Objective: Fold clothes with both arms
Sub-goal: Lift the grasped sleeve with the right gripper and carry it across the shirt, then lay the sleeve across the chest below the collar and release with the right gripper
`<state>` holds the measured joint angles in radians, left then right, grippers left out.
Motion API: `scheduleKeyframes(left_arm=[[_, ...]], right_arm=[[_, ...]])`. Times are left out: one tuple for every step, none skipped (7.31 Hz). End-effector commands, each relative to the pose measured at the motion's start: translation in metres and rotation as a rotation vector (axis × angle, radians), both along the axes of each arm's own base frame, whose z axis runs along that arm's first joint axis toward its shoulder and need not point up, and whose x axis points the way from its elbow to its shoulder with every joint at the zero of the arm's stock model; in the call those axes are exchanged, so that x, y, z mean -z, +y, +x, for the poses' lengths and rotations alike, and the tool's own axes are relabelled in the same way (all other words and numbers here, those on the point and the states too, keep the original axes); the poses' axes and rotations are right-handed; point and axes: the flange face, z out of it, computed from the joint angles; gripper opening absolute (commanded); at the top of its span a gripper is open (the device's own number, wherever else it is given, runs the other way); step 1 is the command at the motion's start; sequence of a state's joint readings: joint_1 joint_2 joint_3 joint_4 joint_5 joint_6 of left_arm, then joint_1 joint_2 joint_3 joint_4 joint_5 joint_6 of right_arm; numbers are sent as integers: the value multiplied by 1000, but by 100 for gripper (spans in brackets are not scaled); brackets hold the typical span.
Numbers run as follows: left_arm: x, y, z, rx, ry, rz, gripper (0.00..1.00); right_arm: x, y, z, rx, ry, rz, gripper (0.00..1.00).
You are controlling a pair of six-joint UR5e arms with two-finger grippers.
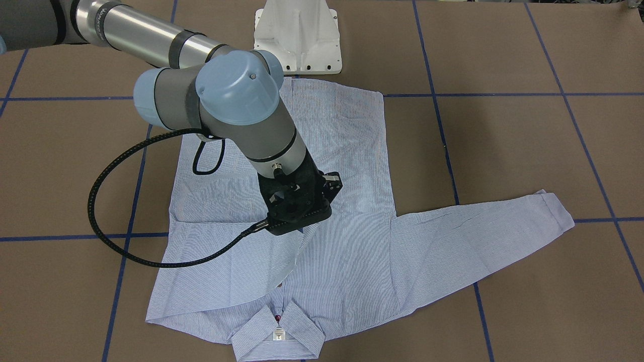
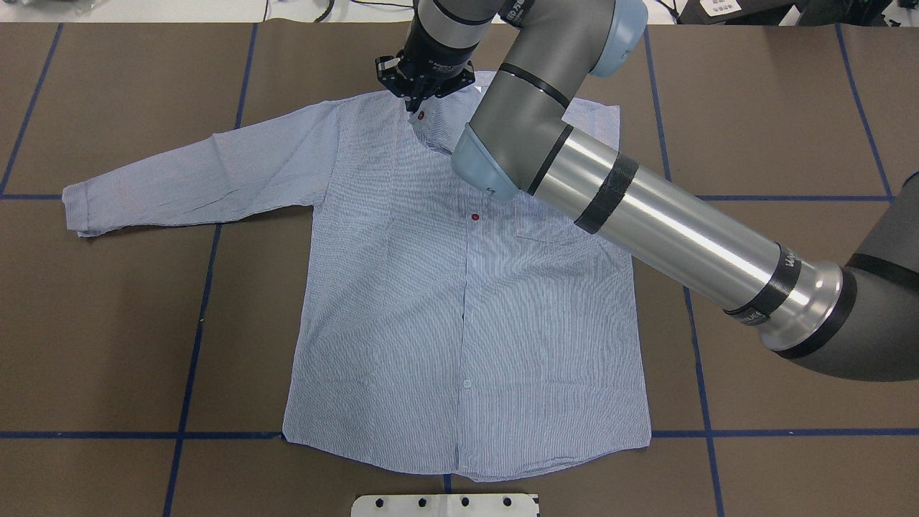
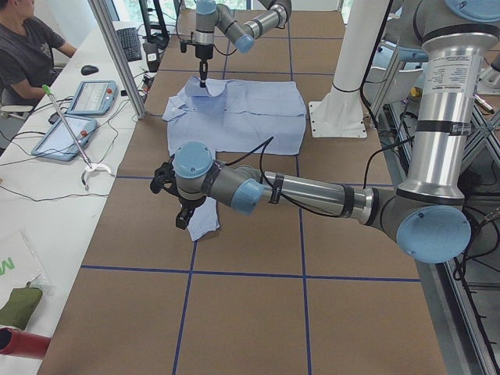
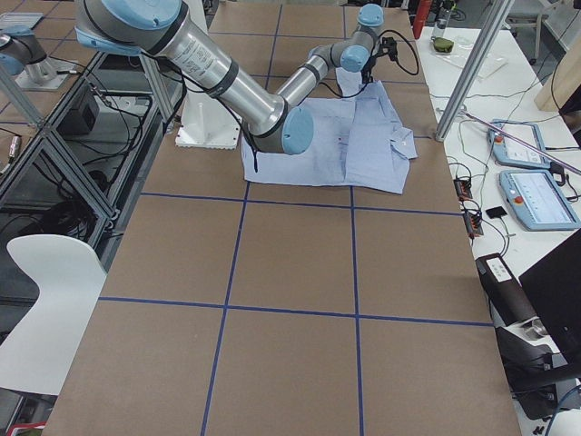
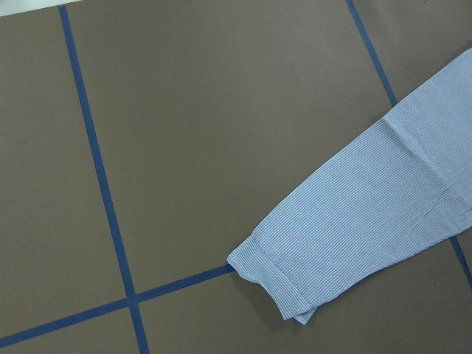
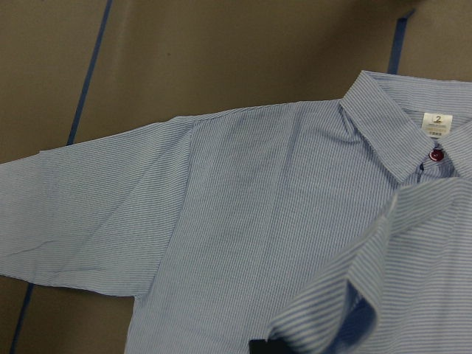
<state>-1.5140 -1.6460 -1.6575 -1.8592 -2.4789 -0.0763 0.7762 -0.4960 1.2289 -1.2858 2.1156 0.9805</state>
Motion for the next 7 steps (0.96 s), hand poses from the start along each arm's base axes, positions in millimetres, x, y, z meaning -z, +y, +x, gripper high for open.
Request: scheduleKeyframes(left_arm=[[1,0,0,2,1,-1,100],[2,0,0,2,1,1,100],[1,-1,0,7,3,-8,100],[3,-1,0,9,4,-7,100],[3,-1,0,9,4,-7,100],[3,-1,1,7,4,-7,100],[3,-1,1,7,4,-7,100]], right_arm=[[7,15,-18,4,-3,8,0],[7,17,-22,3,0,11,0],[-6,18,-31,9,19,-4,0],[-19,13,-43,-2,39,-4,0],[-22,10,-46,-8,31,6,0],[-27,14,-54,0,39,3,0],[-33,23,-79,-17,73,20,0]])
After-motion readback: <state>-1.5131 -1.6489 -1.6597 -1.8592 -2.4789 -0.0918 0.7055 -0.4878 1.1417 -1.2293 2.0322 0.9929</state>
